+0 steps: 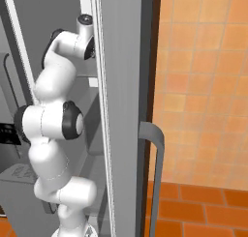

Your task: Place one potato and one fish in each tupperware on the nearby counter, to pack two identical lunches.

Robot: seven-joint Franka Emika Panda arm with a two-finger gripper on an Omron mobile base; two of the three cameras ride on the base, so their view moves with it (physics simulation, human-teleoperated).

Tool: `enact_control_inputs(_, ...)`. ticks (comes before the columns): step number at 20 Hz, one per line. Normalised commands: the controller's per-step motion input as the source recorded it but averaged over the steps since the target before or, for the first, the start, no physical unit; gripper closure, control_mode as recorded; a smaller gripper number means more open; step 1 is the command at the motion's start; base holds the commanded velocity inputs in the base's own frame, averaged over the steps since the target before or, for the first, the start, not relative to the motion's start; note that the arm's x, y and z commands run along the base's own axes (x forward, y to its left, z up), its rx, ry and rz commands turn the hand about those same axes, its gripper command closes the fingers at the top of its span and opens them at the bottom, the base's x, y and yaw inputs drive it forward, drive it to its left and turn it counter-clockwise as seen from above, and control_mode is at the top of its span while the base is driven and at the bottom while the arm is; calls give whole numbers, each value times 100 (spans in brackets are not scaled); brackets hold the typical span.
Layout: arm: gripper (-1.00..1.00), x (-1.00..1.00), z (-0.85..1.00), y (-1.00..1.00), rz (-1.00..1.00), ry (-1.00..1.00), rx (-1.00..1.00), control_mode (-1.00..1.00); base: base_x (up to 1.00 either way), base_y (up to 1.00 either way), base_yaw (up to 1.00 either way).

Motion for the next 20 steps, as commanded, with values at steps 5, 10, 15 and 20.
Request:
enact_control_inputs(5, 100, -100, -9, -26, -8, -18, 0, -100, 0, 0, 0)
enact_control_inputs(10, 100, -100, -7, -29, -13, -12, 0, -100, 0, 0, 0)
enact_control_inputs(15, 100, -100, 49, -7, -6, 0, 0, -100, 0, 0, 0)
enact_control_inputs(20, 100, -100, 29, -10, -6, 0, 1, -100, 0, 0, 0)
